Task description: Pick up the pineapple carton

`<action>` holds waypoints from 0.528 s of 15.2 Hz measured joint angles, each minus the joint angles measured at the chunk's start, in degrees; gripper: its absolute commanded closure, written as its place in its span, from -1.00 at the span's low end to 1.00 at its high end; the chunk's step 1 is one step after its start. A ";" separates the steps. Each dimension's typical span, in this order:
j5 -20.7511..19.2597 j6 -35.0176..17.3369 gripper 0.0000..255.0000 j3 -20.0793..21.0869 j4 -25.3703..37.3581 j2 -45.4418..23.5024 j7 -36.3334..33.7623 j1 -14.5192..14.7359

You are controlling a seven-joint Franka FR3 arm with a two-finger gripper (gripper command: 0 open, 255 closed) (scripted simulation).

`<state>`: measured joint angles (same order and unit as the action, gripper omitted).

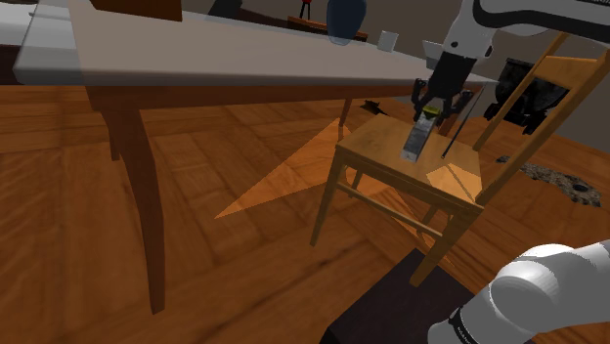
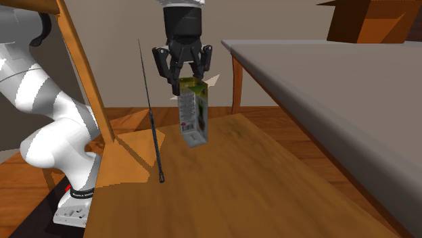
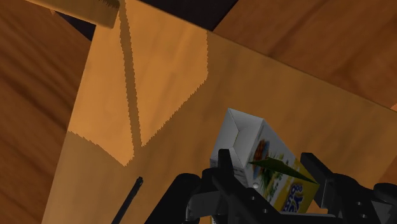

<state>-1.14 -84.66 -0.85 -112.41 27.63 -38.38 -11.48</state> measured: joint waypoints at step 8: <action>0.02 5.99 1.00 0.02 8.42 -2.44 0.10 0.01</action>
<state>-1.12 -78.67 -0.83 -103.98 25.18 -38.28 -11.48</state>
